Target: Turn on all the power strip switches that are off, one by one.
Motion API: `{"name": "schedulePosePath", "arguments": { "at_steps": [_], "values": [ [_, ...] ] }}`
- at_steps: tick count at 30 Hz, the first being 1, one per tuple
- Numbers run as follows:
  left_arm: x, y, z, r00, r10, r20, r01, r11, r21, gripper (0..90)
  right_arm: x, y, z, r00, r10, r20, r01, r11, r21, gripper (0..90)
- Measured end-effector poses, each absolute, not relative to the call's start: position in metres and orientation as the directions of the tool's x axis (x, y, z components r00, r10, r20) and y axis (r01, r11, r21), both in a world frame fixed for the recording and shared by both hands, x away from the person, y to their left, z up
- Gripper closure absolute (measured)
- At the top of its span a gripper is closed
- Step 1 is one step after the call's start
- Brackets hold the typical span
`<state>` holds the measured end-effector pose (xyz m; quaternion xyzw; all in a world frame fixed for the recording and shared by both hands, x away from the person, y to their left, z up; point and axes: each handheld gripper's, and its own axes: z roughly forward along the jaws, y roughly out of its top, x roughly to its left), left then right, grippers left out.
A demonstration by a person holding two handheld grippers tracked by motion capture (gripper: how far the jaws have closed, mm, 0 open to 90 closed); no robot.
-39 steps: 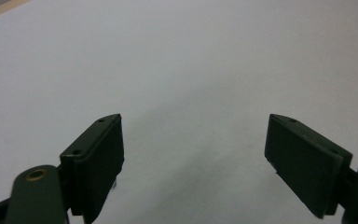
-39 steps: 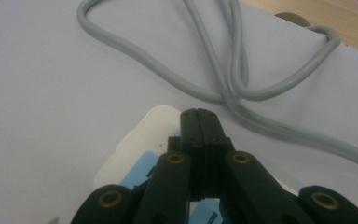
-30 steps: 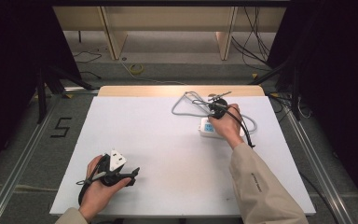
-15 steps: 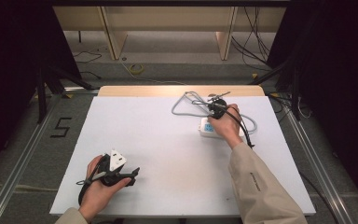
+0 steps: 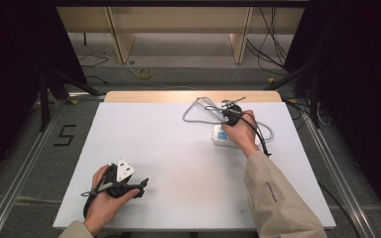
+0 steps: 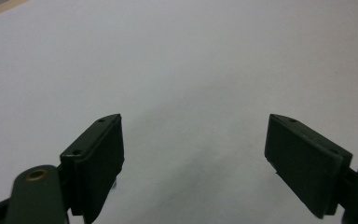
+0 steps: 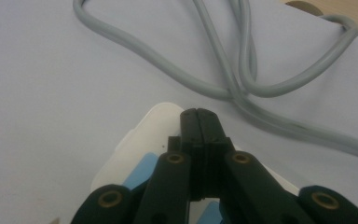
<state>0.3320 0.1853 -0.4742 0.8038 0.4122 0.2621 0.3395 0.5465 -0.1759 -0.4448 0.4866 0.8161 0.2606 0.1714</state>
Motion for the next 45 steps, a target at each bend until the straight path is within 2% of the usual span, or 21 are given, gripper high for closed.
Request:
{"name": "schedulePosePath", "arguments": {
  "at_steps": [45],
  "values": [
    [0.3314, 0.1846, -0.4748, 0.525, 0.839, 0.141, 0.484, -0.431, 0.761, 19.7, 0.5463, -0.1757, -0.4479, -0.461, 0.887, -0.02, 0.713, 0.383, 0.588, 90.0]
  ]
}}
